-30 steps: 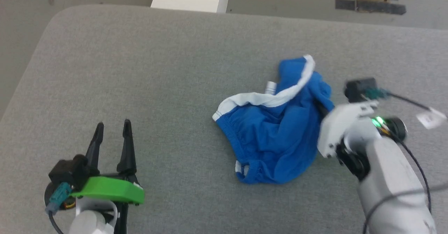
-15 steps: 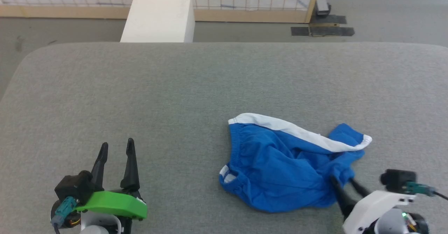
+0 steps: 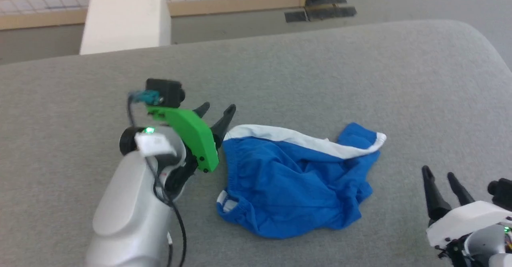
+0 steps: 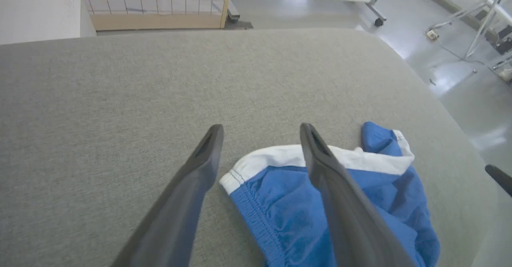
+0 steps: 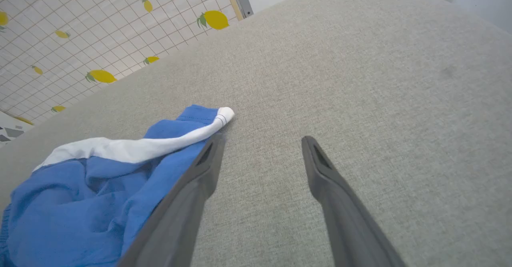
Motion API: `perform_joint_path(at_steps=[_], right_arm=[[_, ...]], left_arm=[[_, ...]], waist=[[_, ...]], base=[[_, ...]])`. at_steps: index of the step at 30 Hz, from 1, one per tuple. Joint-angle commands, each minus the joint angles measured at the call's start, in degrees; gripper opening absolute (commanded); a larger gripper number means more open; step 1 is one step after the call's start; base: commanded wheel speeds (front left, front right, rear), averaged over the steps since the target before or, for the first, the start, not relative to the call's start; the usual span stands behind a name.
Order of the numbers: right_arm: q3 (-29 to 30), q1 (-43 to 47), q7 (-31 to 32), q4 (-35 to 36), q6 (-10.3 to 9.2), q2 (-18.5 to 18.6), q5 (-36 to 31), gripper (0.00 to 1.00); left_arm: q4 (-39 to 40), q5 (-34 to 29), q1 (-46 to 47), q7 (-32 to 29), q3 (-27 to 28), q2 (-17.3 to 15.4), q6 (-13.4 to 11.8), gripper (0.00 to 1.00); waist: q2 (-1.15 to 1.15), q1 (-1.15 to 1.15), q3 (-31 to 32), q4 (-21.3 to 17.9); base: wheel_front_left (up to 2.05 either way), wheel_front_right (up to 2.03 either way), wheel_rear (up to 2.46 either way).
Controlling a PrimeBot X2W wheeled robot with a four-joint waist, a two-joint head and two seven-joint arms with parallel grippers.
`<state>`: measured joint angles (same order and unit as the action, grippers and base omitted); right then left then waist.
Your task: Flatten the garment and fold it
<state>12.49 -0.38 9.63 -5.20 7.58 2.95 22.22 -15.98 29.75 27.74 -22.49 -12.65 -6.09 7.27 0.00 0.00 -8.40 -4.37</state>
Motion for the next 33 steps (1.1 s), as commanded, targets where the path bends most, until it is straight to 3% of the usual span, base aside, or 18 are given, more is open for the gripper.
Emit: perform_joint_path(at_steps=[1, 4, 7, 15, 16, 17, 18, 22, 27, 33], right_arm=[[-1.1, -0.9, -0.9, -0.4, -0.09, -0.1, 1.2, 1.0], [-2.9, -0.9, -2.5, -1.5, -0.09, -0.1, 2.5, 1.0], [-4.3, -0.8, -4.5, -2.8, -0.09, -0.1, 3.3, 1.0], [-5.0, -0.9, -7.6, -5.9, -0.09, -0.1, 3.5, 1.0], [-5.4, -1.1, -7.8, -6.1, -0.09, -0.1, 3.8, 1.0], [-5.6, -1.4, -8.1, -6.4, -0.09, -0.1, 3.9, 1.0], [-5.8, -1.6, -8.3, -6.6, -0.09, -0.1, 4.0, 1.0], [-6.8, -2.4, -8.5, -7.7, -0.09, -0.1, 3.7, 1.0], [-6.7, -2.5, -8.0, -9.3, -0.09, -0.1, 3.1, 1.0], [-6.1, -2.3, -6.4, -9.9, -0.09, -0.1, 2.0, 1.0]], left_arm=[[-1.8, -0.5, 2.2, -4.2, -0.9, -1.9, 0.1, 1.0], [-4.7, -4.0, 5.2, -12.2, -4.3, -5.9, 0.1, 1.0], [-5.7, -5.7, 6.6, -16.2, -6.3, -8.6, 0.1, 1.0], [-5.2, -3.0, 5.3, -19.6, -8.1, -10.6, 0.2, 1.0], [-5.2, -2.8, 5.2, -19.8, -8.2, -10.8, 0.2, 0.63], [-5.1, -2.7, 5.2, -19.6, -8.5, -10.9, 0.2, 0.1], [-5.1, -2.3, 5.1, -19.4, -8.4, -10.8, 0.2, 0.0], [-4.9, -0.2, 4.7, -18.6, -8.0, -10.6, 0.2, 0.0], [-3.1, 6.7, 3.3, -12.7, -1.9, -7.8, -0.4, 0.0], [-1.8, 13.3, -1.7, -7.1, 8.7, -8.3, -5.0, 0.0]], waist=[[0.0, 0.0, -4.7, -4.7], [0.0, 0.0, -6.8, -7.0], [0.0, 0.0, -8.4, -8.8], [0.0, 0.0, -10.1, -9.3], [0.0, 0.0, -10.1, -9.2], [0.0, 0.0, -10.1, -8.9], [0.0, 0.0, -10.1, -8.7], [0.0, 0.0, -9.4, -7.5], [0.0, 0.0, -6.7, -4.8], [0.0, 0.0, -3.4, -0.7]], base=[[0.0, 0.0, 0.0], [0.0, 0.0, 0.0], [0.0, 0.0, 0.0], [0.0, 0.0, 0.0], [0.0, 0.0, 0.0], [0.0, 0.0, 0.0], [0.0, 0.0, 0.0], [0.0, 0.0, 0.0], [0.0, 0.0, 0.0], [0.0, 0.0, 0.0]])
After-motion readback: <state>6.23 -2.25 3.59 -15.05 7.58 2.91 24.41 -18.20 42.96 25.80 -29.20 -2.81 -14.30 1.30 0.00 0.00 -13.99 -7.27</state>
